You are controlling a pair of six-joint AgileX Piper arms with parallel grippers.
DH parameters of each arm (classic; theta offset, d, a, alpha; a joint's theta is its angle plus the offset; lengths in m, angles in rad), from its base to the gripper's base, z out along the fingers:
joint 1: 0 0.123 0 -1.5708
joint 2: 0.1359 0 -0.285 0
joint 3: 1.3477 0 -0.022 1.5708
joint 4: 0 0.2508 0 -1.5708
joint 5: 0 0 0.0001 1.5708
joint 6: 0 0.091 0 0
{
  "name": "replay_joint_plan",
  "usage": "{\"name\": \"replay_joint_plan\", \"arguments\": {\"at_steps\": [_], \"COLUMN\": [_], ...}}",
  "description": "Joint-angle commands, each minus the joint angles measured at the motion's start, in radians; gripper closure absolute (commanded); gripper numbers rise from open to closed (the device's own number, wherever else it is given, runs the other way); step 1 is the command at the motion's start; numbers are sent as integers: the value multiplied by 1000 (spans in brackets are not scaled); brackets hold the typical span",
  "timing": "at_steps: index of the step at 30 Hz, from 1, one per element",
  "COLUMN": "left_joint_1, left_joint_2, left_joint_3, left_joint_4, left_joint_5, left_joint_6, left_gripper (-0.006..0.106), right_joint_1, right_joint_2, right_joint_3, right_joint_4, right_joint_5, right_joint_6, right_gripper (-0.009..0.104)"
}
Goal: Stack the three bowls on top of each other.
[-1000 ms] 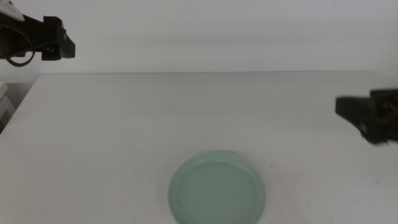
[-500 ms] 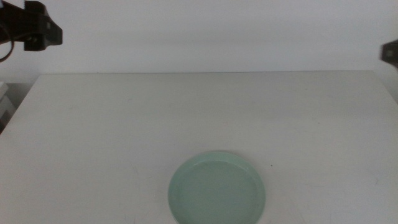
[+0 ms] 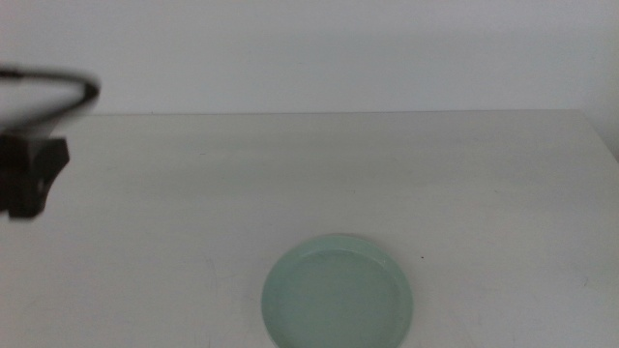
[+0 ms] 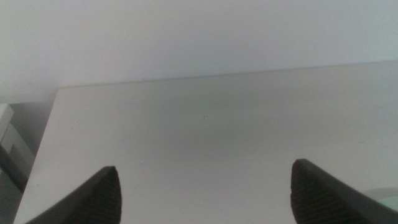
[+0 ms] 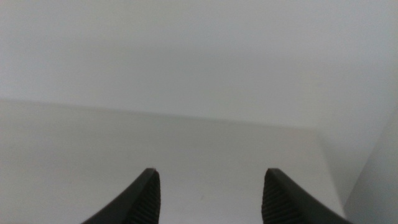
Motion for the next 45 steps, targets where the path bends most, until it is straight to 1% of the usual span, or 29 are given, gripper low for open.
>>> {"name": "replay_joint_plan", "arguments": {"at_steps": [1, 5, 9, 14, 23, 27, 37, 45], "left_joint_1": [0, 0, 0, 0, 0, 1, 0, 0], "left_joint_2": [-84, -192, -273, -308, -308, -370, -638, -773], "left_joint_3": [60, 184, 259, 278, 278, 300, 510, 678], "left_joint_4": [-23, -22, -22, -19, -21, -21, -21, -21], "left_joint_5": [-141, -209, -263, -274, -240, -241, -245, -245], "left_joint_6": [-3, -3, -4, -4, -5, -5, -5, -4], "left_gripper": [-4, -4, -4, -4, -4, -4, -4, -4], "right_joint_1": [2, 31, 38, 38, 38, 36, 36, 36], "right_joint_2": [-48, -98, -115, -116, -116, -167, -438, -589], "right_joint_3": [37, 108, 132, 132, 132, 147, 364, 528], "right_joint_4": [6, 6, 6, 6, 6, -2, -43, -43], "right_joint_5": [-164, -238, -215, -171, -172, -181, -176, -172], "right_joint_6": [-32, -34, -34, -34, -34, -34, -34, -34], "right_gripper": [53, 53, 53, 53, 53, 53, 53, 53]}}
